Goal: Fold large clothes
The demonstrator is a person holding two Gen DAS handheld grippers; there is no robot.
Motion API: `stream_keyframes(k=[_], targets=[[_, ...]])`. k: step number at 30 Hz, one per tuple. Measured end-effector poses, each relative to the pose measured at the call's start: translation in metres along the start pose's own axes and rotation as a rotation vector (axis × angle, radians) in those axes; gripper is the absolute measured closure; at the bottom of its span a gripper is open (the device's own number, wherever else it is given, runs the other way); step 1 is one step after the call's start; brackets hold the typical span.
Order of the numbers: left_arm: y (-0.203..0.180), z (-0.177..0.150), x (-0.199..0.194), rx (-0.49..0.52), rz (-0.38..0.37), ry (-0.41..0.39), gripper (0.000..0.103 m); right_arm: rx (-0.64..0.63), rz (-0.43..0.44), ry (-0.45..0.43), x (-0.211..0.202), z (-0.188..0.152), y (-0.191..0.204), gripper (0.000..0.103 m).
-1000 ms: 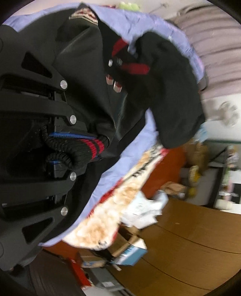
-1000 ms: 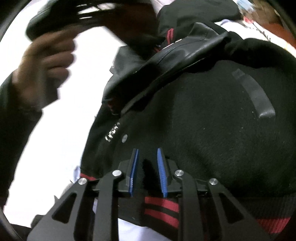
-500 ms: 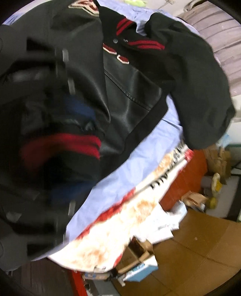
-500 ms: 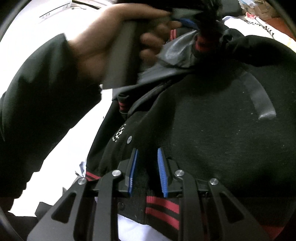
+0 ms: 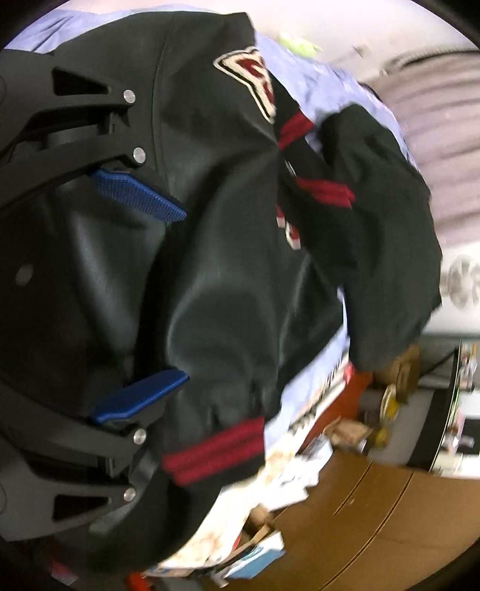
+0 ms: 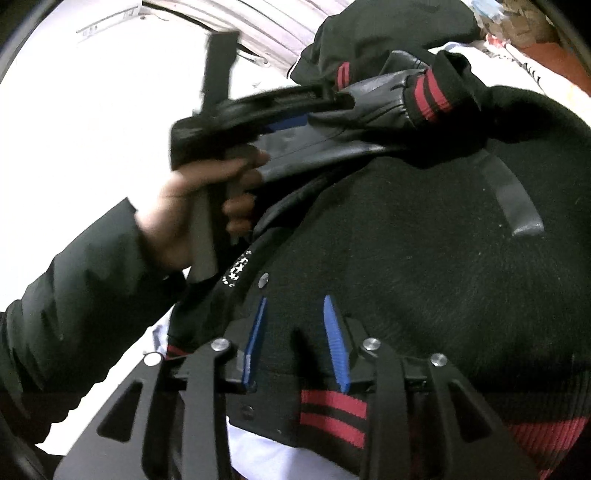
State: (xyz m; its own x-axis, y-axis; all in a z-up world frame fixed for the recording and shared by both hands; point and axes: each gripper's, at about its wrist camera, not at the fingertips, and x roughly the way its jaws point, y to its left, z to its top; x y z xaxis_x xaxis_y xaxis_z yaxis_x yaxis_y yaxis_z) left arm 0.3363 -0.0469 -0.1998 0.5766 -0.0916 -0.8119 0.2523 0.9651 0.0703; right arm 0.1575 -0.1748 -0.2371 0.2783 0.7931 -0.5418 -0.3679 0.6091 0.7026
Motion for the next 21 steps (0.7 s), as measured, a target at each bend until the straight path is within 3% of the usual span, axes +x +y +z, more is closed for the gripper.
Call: stream_keyframes(k=[3, 6, 11, 12, 13, 14, 21], targets=[[0.027, -0.016, 0.019, -0.055, 0.056, 0.043, 0.025, -0.035, -0.017, -0.011, -0.008, 0.003, 0.011, 0.07], [0.054, -0.043, 0.04, -0.06, 0.08, 0.095, 0.039, -0.054, -0.074, -0.043, -0.02, 0.006, 0.018, 0.07], [0.074, -0.061, 0.035, -0.053, 0.057, 0.032, 0.056, -0.08, -0.156, -0.144, -0.048, 0.012, 0.026, 0.074], [0.076, -0.063, 0.031, -0.053, 0.051, 0.008, 0.061, -0.081, -0.174, -0.157, -0.05, 0.014, 0.027, 0.081], [0.076, -0.066, 0.029, -0.056, 0.044, -0.009, 0.068, -0.095, -0.201, -0.156, -0.05, 0.021, 0.027, 0.089], [0.078, -0.067, 0.026, -0.065, 0.039, -0.02, 0.072, -0.11, -0.226, -0.129, -0.042, 0.032, 0.027, 0.091], [0.087, -0.062, 0.033, -0.112, -0.007, 0.032, 0.082, -0.137, -0.455, -0.041, 0.018, 0.114, 0.012, 0.091]])
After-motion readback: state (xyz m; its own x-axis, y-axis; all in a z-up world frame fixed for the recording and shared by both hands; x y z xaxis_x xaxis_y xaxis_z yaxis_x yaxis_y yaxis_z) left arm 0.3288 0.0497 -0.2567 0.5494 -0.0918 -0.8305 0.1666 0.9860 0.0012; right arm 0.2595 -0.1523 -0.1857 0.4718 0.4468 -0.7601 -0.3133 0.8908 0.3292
